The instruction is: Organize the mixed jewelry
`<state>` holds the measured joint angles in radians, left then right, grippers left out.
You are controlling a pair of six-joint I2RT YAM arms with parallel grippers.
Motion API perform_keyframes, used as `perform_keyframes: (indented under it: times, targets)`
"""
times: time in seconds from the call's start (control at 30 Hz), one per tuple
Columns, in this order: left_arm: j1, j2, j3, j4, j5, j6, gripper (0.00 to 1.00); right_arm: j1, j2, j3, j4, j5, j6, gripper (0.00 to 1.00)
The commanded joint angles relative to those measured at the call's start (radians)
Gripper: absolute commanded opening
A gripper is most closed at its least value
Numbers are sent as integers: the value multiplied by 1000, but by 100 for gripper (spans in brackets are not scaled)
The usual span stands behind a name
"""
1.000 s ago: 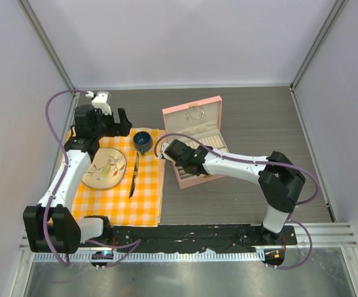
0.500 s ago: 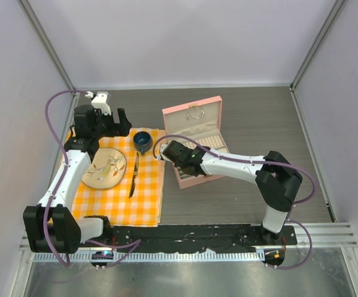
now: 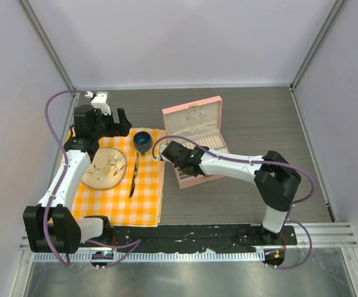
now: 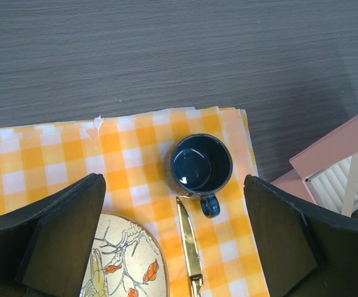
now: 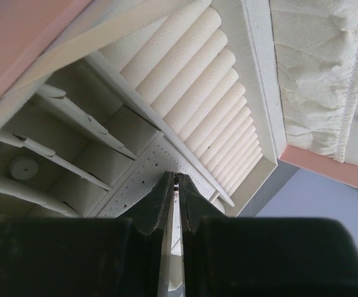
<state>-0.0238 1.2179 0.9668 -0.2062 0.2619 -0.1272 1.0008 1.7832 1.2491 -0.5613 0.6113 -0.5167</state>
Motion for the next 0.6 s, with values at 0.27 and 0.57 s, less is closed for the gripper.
perform_keyframes:
  times: [0.27,0.57]
  targets:
    - [10,-21,3,47,3,1,100,9,-33,39,-22,-50,21,27]
    - [13,-24,1,45,2,3,100,9,-54,75,-64,-88,43,28]
